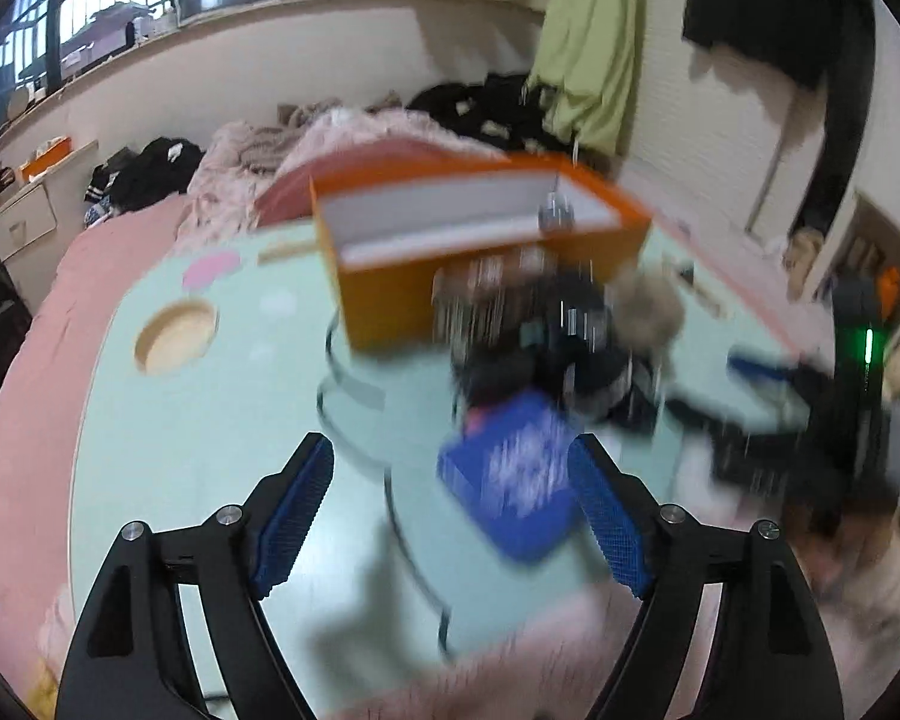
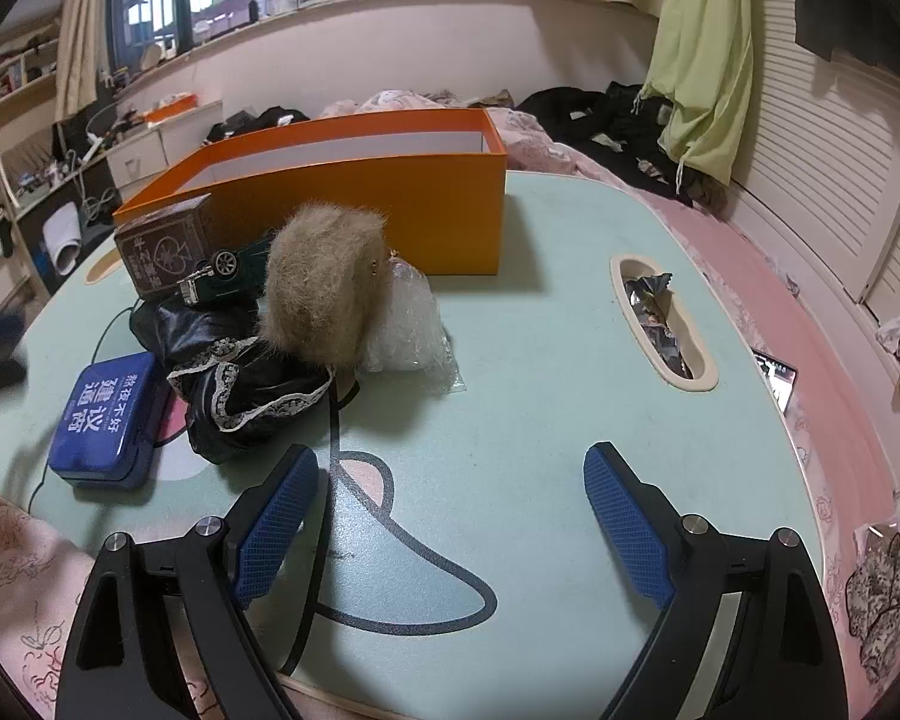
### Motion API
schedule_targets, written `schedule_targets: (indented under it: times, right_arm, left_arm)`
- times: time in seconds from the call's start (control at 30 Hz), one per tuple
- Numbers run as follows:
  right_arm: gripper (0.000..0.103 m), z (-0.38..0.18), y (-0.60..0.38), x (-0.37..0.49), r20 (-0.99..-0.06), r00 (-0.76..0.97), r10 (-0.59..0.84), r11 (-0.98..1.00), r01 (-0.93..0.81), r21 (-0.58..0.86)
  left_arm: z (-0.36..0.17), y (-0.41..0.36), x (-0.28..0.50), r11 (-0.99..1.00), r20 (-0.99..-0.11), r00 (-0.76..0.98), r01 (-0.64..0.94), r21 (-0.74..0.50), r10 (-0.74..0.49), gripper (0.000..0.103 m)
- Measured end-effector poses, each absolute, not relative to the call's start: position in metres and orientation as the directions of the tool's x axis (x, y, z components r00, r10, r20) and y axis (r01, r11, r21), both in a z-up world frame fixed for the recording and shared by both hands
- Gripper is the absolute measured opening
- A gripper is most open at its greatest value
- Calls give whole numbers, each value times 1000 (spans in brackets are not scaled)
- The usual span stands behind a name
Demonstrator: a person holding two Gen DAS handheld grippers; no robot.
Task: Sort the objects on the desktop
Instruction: 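Lift the brown carton out and set it beside the orange box, open left gripper, then reach into the orange box and grasp the silver round can with the right gripper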
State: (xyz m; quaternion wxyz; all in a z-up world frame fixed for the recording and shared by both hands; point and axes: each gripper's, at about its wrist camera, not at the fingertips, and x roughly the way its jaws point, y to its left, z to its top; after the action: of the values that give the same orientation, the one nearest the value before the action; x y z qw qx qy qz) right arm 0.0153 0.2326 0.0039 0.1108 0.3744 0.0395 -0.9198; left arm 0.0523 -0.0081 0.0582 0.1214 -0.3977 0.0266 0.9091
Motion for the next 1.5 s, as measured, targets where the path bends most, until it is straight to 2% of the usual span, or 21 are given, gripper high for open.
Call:
schedule_targets:
  times: [0.17, 0.27, 0.33, 0.53, 1.13, 1.5]
  right_arm:
    - [90, 4, 233, 15, -697, -695, -175, -972, 234, 10]
    - [91, 4, 233, 16, -698, -695, -175, -972, 234, 11]
    - [91, 4, 233, 15, -698, -694, -176, -972, 234, 12]
    - [91, 4, 234, 15, -699, -694, -175, -972, 234, 12]
    - [91, 9, 237, 18, -690, -699, -188, -971, 240, 22]
    - [89, 65, 235, 6, -615, -750, -244, -962, 266, 57]
  left_arm:
    - [20, 2, 64, -969, -786, -595, -245, -22, 169, 80]
    - [15, 13, 59, -970, -784, -607, -241, 27, 129, 89]
    - [11, 15, 50, -971, -806, -577, -240, 16, 130, 103]
    - [7, 16, 41, -982, -789, -604, -186, 10, 107, 103]
    - [10, 13, 45, -984, -782, -614, -181, 6, 108, 103]
    - [10, 13, 44, -984, -781, -615, -180, 6, 108, 103]
